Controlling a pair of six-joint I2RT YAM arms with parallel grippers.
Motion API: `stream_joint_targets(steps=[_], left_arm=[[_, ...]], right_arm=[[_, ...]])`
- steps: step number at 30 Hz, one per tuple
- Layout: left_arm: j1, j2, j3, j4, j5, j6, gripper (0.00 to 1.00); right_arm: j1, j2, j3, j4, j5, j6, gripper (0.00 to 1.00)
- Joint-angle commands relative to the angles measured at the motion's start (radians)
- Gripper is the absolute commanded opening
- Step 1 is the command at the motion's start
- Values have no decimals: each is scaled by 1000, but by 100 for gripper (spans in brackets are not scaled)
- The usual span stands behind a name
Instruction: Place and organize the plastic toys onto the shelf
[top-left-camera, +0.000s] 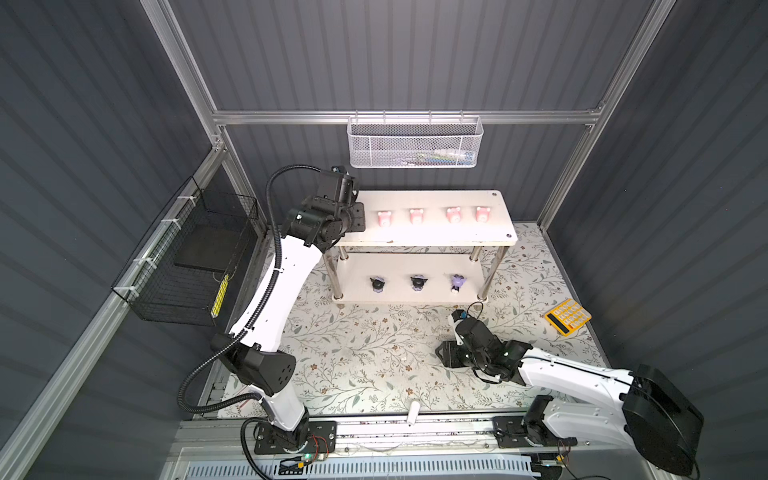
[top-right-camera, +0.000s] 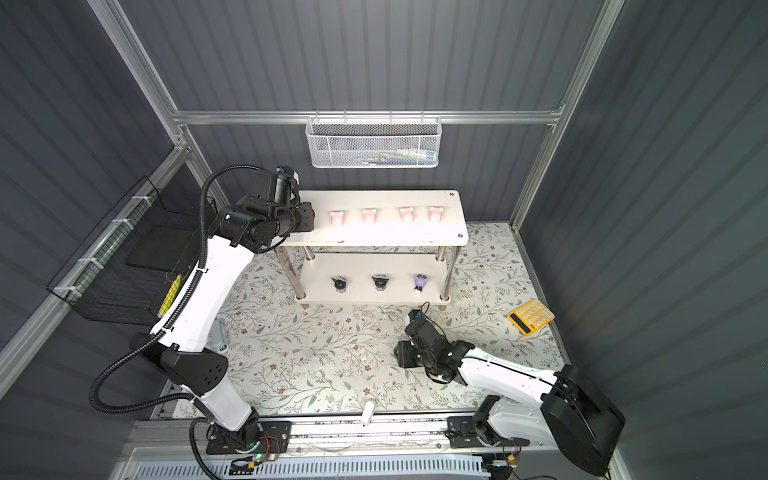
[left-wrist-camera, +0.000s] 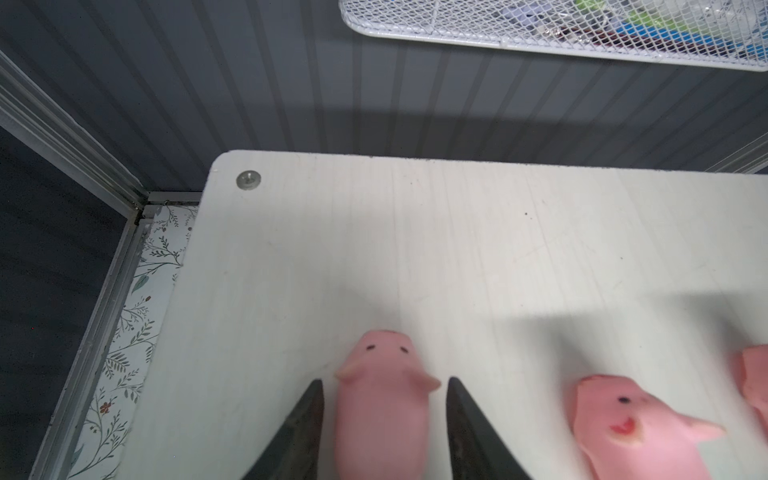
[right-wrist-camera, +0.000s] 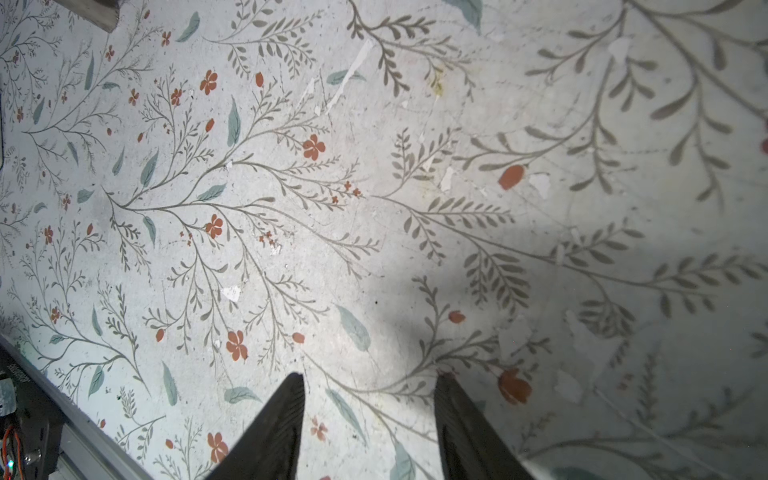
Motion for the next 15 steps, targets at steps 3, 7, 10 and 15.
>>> stream_joint_targets(steps=[3, 7, 10, 15], left_arm=[[7, -37, 57, 14, 13, 11, 57], [8, -81, 73, 23, 0, 19, 61], [8, -133, 63, 39, -7, 21, 63], [8, -311, -105, 118, -35, 12, 68]], right_arm=[[-4, -5, -15, 10, 15, 6, 53], [-3, -10, -14, 10, 15, 6, 53], [-3, -24, -5, -4, 14, 7, 53], [-4, -93, 7, -53, 55, 4, 53]])
